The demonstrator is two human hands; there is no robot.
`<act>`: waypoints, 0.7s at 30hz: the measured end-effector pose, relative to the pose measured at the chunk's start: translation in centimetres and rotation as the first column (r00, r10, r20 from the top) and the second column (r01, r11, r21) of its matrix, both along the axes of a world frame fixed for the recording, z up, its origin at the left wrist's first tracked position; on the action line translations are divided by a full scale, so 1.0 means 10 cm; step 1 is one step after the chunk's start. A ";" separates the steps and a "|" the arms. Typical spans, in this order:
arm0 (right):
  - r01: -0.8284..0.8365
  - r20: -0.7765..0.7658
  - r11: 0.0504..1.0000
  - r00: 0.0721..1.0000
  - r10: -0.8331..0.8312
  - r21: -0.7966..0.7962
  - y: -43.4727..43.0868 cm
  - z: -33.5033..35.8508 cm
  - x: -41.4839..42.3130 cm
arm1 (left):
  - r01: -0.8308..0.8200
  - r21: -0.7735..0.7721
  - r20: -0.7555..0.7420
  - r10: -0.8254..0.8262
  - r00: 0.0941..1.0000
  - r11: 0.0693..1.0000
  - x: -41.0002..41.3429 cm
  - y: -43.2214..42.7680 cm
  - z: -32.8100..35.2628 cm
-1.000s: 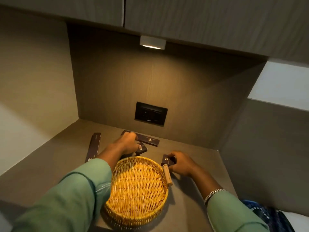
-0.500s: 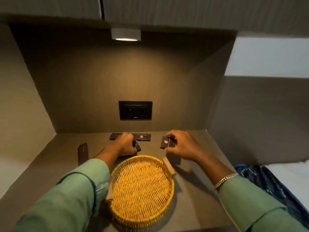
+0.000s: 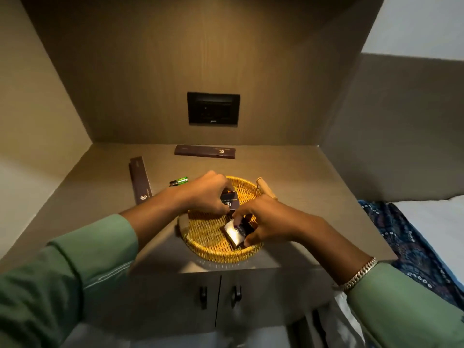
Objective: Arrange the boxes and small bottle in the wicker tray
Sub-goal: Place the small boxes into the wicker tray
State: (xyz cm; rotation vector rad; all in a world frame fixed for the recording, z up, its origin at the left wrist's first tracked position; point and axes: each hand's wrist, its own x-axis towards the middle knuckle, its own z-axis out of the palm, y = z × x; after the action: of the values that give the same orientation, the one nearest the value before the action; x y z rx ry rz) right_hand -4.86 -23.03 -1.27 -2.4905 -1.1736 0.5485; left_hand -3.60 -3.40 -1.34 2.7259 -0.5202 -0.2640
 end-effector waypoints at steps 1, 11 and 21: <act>-0.015 -0.009 1.000 1.000 0.015 -0.019 0.00 0.00 0.02 | -0.017 -0.003 -0.010 0.017 1.000 1.000 -0.01 -0.01 -0.04; -0.145 -0.066 0.989 0.987 0.144 -0.012 -0.02 0.00 0.17 | -0.148 -0.025 -0.064 0.146 0.987 0.989 -0.08 -0.06 -0.10; -0.178 -0.051 0.983 0.982 0.181 0.055 -0.06 0.20 0.34 | -0.214 -0.038 -0.103 0.209 0.972 0.976 -0.14 -0.09 -0.06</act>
State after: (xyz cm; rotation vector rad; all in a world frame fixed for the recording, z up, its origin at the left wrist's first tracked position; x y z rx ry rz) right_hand -1.43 -23.64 0.77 -2.3263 -1.3814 0.6236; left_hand -4.99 -4.30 -1.95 2.6760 -0.2029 -0.3235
